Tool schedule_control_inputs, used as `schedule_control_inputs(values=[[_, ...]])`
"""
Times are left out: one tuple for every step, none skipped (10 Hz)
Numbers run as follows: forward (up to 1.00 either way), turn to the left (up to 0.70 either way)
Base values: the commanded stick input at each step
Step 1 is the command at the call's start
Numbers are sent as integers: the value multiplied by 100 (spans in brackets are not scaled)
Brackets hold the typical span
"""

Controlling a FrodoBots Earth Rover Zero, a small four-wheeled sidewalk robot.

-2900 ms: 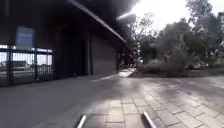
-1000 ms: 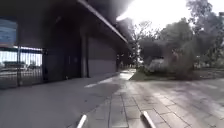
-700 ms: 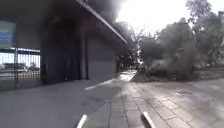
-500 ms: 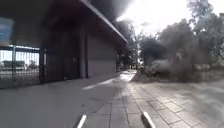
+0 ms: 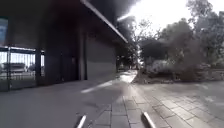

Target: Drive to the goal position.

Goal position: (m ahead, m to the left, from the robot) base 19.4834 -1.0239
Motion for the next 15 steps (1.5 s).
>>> schedule_control_inputs(values=[[49,0],[49,27],[49,10],[49,0],[49,0],[49,0],[49,0],[49,0],[49,0],[49,0],[49,0],[49,0],[49,0],[49,0],[49,0]])
